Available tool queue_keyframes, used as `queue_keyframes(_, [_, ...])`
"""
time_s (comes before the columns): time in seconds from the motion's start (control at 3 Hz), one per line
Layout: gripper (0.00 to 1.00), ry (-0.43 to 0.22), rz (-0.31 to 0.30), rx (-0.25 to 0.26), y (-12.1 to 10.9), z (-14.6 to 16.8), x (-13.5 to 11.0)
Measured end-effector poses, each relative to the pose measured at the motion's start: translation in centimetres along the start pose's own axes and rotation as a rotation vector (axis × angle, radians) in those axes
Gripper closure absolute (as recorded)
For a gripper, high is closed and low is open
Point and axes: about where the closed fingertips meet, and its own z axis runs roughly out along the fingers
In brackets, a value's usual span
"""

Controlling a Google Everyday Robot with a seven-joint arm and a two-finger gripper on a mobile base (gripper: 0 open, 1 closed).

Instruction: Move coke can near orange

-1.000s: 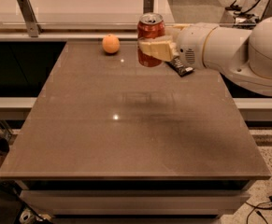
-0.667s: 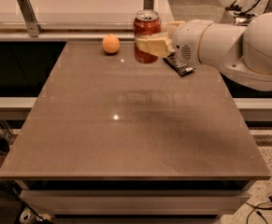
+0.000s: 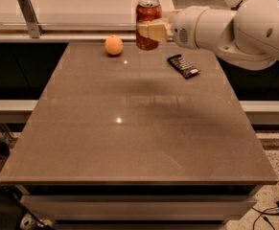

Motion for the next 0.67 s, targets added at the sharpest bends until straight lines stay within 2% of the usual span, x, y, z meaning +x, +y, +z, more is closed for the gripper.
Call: queue_keyframes(0.67, [1.00,0.084,0.010,0.079,-5.2,4.9,0.4])
